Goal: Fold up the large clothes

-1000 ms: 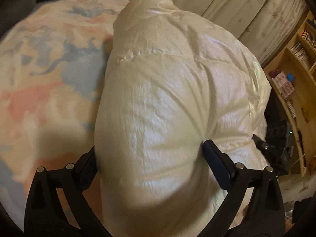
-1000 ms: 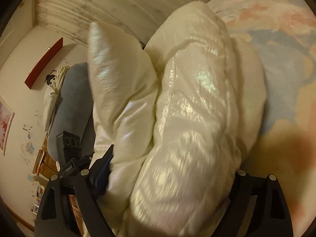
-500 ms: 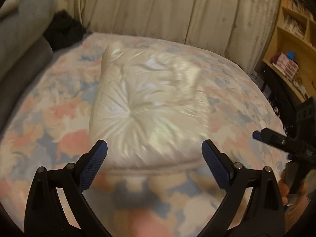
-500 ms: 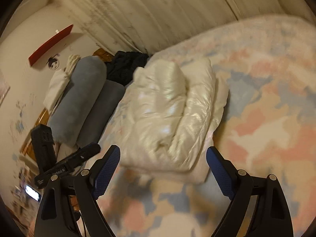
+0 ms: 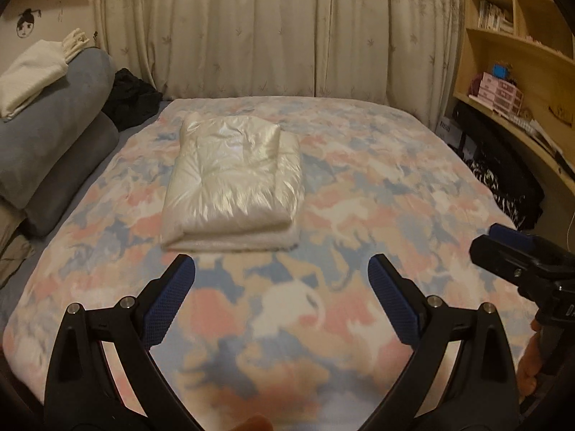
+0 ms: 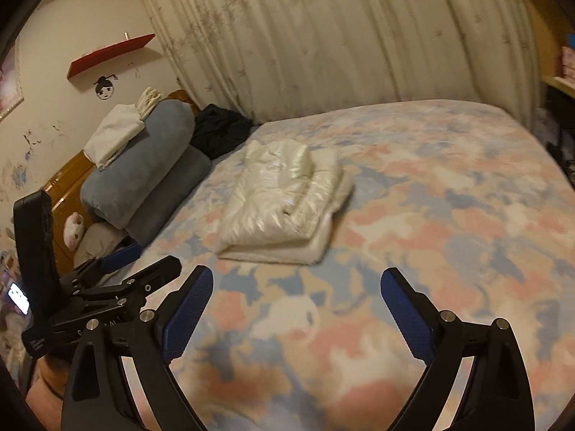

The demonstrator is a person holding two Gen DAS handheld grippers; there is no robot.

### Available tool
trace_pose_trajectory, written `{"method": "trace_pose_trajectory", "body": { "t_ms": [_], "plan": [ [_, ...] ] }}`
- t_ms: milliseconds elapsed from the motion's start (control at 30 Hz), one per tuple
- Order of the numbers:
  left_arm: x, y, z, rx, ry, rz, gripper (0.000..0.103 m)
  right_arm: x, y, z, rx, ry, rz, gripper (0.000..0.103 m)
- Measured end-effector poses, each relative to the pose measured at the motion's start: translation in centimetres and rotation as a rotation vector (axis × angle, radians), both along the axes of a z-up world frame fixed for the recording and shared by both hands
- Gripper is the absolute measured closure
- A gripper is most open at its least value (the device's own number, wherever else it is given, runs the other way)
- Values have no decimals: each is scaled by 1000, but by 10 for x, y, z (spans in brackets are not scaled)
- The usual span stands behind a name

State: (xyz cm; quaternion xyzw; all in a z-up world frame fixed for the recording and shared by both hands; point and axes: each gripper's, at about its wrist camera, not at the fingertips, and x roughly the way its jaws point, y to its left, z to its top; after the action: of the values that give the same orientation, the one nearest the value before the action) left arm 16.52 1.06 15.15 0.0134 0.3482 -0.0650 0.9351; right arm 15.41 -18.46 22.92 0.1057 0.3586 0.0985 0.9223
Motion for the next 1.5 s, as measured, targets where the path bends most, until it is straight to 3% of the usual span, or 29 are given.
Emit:
{"method": "trace_pose_trajectory", "body": {
  "t_ms": [167, 467, 733, 900, 1133, 1500],
  "plan": [
    [-59, -30, -7, 8, 1, -19, 6, -80, -22, 7, -75, 10, -50, 7],
    [-152, -61, -14, -32, 27, 19, 6, -202, -46, -8, -190, 49, -103, 7],
    [-199, -68, -11, -49, 37, 11, 6, -279, -62, -5, -167, 31, -161, 6],
    [-210, -73, -12, -31, 62, -3, 6, -302, -58, 2, -209, 20, -185, 5],
    [-209, -72, -8, -48, 71, -11, 6, -311, -56, 5, -177, 46, -206, 5],
    [-193, -77, -18, -49, 102, -17, 6, -300, -60, -2, -171, 82, -223, 5]
  ]
}}
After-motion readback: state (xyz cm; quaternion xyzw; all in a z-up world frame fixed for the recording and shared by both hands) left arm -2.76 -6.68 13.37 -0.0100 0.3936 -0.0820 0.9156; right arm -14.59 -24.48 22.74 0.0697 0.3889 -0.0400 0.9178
